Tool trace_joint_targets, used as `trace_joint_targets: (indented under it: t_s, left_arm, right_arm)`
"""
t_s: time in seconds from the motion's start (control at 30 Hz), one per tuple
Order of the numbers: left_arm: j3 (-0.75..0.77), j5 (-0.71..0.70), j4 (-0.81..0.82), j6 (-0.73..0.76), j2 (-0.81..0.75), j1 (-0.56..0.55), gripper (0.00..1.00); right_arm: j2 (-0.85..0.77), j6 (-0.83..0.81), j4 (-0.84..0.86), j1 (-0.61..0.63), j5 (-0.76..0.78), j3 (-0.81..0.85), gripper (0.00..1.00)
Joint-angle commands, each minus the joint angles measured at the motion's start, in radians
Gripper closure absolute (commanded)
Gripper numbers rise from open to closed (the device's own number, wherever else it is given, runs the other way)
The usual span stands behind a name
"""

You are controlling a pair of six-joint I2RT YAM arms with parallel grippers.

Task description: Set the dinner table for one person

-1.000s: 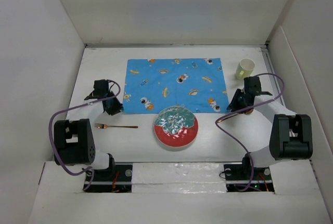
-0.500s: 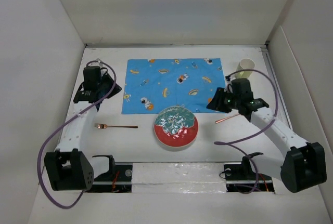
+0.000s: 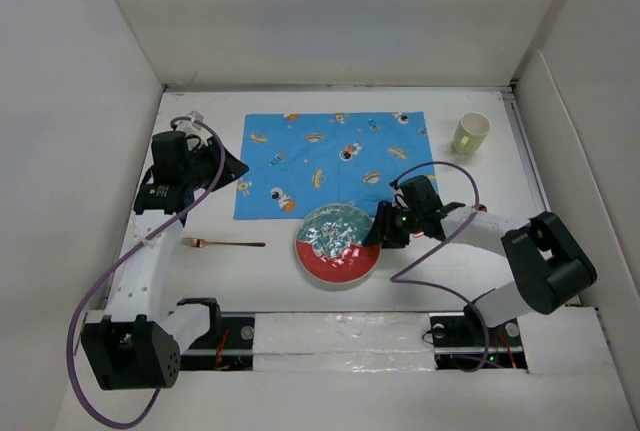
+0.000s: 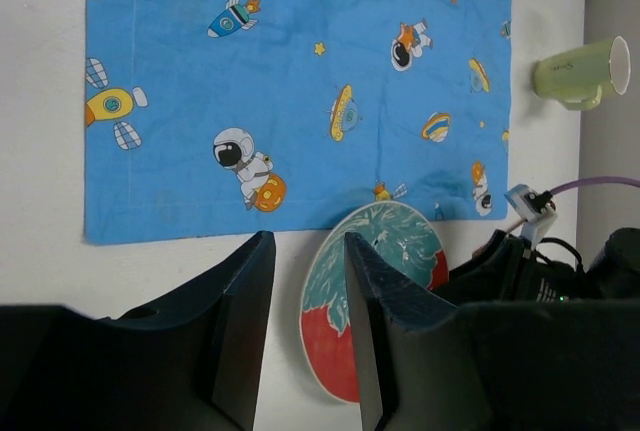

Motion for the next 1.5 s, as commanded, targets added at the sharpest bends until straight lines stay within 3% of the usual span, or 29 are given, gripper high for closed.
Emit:
trace_joint_targets:
  t_s: [0.0, 0.07, 0.1, 0.2, 0.33, 0.47, 0.6, 0.83, 0.93, 1.23, 1.33, 1.37, 1.47]
  left_arm:
    - [0.001, 0.029, 0.0, 0.026, -0.039, -0.002, 0.69]
    - [0.009, 0.026, -0.003, 0.029, -0.037, -0.002, 0.69]
    - [0.018, 0.028, -0.005, 0.029, -0.034, -0.002, 0.69]
    - [0.07, 0.025, -0.018, 0.031, -0.023, -0.002, 0.69]
    - [0.108, 0.028, -0.02, 0.031, -0.016, -0.002, 0.66]
    - [0.121, 0.052, -0.009, 0.015, 0.007, -0.002, 0.62]
    - [0.137, 0.054, 0.005, 0.009, 0.021, -0.002, 0.59]
    - [0.148, 0.037, 0.001, 0.014, 0.032, -0.002, 0.59]
    - [0.139, 0.032, 0.003, 0.018, 0.03, -0.002, 0.59]
    - [0.084, 0.019, 0.024, 0.017, 0.009, -0.002, 0.59]
    - [0.072, 0.017, 0.029, 0.014, 0.006, -0.002, 0.59]
    - [0.07, 0.017, 0.029, 0.012, 0.006, -0.002, 0.59]
    - [0.059, 0.017, 0.028, 0.011, 0.0, -0.002, 0.59]
  right_arm:
    - [0.048, 0.073, 0.165, 0.007, -0.006, -0.031, 0.55]
    - [0.075, 0.087, 0.197, 0.007, -0.002, -0.043, 0.65]
    - [0.082, 0.09, 0.206, 0.007, 0.0, -0.051, 0.81]
    - [0.05, 0.108, 0.173, -0.002, 0.026, -0.069, 1.0]
    - [-0.149, 0.069, -0.004, -0.002, -0.006, -0.008, 1.0]
    - [-0.244, 0.052, -0.142, -0.026, -0.049, 0.214, 1.0]
    - [-0.122, 0.053, -0.092, -0.101, -0.112, 0.451, 1.0]
    - [0.202, 0.148, 0.109, -0.172, -0.117, 0.68, 1.0]
    - [0.32, 0.165, 0.104, -0.181, -0.111, 0.775, 1.0]
    - [0.47, 0.223, 0.171, -0.201, -0.089, 0.724, 1.0]
    - [0.467, 0.196, 0.145, -0.201, -0.06, 0.659, 0.77]
    - [0.464, 0.176, 0.139, -0.201, -0.054, 0.627, 0.64]
    - [0.451, 0.119, 0.075, -0.201, -0.023, 0.596, 0.48]
